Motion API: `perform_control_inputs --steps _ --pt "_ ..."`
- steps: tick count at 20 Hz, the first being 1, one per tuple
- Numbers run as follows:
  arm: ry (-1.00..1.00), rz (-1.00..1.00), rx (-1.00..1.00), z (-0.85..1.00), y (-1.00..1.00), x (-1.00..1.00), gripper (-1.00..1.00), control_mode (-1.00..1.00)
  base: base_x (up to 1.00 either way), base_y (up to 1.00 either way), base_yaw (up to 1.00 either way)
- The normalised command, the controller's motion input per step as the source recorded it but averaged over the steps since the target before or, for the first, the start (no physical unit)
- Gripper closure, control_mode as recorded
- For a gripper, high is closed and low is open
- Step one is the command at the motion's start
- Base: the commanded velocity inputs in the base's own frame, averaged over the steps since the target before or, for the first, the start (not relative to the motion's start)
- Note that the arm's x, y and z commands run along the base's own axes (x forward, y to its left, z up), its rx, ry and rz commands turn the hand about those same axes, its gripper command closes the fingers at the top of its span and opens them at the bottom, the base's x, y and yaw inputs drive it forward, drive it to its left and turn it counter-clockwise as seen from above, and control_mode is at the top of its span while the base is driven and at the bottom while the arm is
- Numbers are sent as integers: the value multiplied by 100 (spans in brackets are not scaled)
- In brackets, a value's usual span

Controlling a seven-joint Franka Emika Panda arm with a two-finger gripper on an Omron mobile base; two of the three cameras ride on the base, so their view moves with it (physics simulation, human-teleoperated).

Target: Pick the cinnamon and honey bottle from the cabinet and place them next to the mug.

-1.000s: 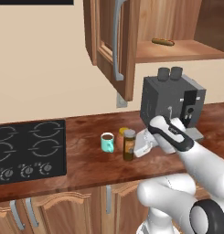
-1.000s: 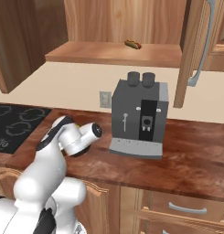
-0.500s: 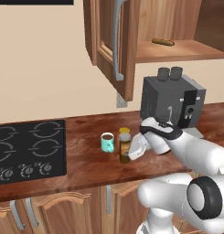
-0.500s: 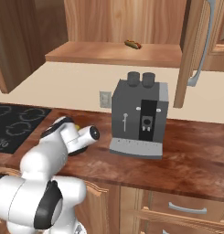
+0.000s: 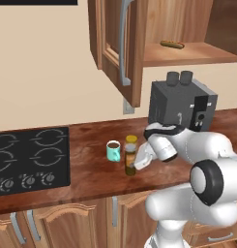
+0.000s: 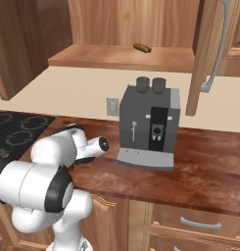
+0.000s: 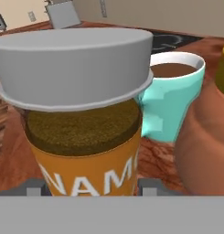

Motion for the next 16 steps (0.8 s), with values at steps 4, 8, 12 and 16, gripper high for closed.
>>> perform_control_inputs --steps 4,8,12,16 --pt "-1 0 0 -25 3 7 100 -100 0 0 0" --pt "0 0 0 -1 0 -7 100 -100 0 0 0" --pt "-5 0 0 -3 0 -51 100 -100 0 0 0" --pt "-6 0 0 -11 0 -69 100 -100 0 0 0"
